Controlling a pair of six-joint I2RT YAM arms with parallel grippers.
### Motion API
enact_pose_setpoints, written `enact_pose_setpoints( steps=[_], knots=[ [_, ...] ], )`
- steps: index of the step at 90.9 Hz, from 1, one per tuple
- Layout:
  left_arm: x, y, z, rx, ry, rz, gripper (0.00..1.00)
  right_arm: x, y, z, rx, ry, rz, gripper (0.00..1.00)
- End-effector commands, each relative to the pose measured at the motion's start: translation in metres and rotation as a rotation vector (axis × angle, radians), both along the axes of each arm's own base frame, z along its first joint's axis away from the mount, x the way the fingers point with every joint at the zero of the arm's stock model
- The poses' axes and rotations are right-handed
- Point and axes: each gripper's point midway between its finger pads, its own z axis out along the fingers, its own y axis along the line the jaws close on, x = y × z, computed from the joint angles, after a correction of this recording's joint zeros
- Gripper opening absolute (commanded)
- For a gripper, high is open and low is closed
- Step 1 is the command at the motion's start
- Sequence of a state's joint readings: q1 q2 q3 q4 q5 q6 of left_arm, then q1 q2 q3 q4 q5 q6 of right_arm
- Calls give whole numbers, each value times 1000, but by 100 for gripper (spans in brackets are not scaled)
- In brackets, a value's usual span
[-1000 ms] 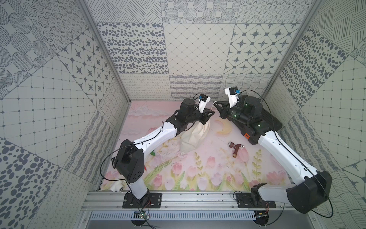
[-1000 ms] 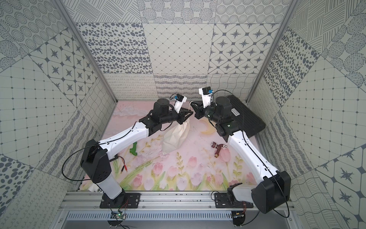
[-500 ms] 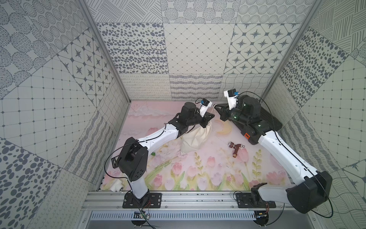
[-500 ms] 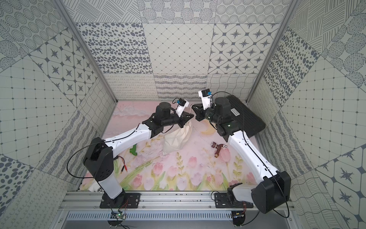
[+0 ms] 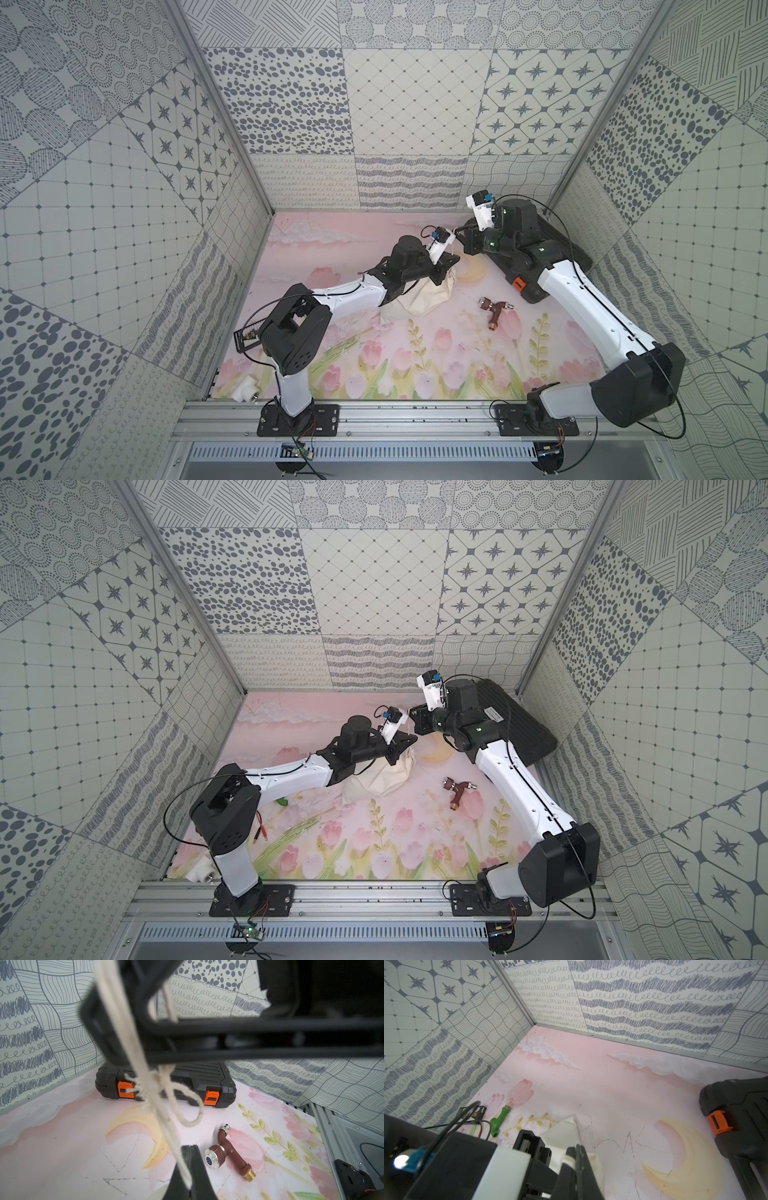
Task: Close the soil bag
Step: Frap the soil bag at the center of the board.
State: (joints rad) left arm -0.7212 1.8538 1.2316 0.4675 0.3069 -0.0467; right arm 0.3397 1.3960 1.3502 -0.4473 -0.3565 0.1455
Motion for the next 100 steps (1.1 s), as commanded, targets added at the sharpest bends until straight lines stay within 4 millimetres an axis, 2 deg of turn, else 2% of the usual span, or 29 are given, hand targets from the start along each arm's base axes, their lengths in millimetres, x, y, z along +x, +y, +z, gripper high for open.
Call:
enact_pose_setpoints(
  steps=[1,35,56,68,83,100],
  knots=[
    [-61,6,-121,291,383,-116,0,9,-18,185,177,-588,-85,0],
    [-61,0,-144,285,448,-92,11,4,-32,203,208,-621,-153,0],
    [-65,6,-158,336,496,-85,3,2,-44,213,219,-637,-185,0],
    [-77,15,-172,394,550,-93,3,7,-55,225,225,-658,-224,0],
    [-99,22,-182,447,598,-139,3,14,-68,242,230,-689,-270,0],
    [-125,30,-203,535,675,-190,5,20,-76,258,243,-718,-303,0]
  ],
)
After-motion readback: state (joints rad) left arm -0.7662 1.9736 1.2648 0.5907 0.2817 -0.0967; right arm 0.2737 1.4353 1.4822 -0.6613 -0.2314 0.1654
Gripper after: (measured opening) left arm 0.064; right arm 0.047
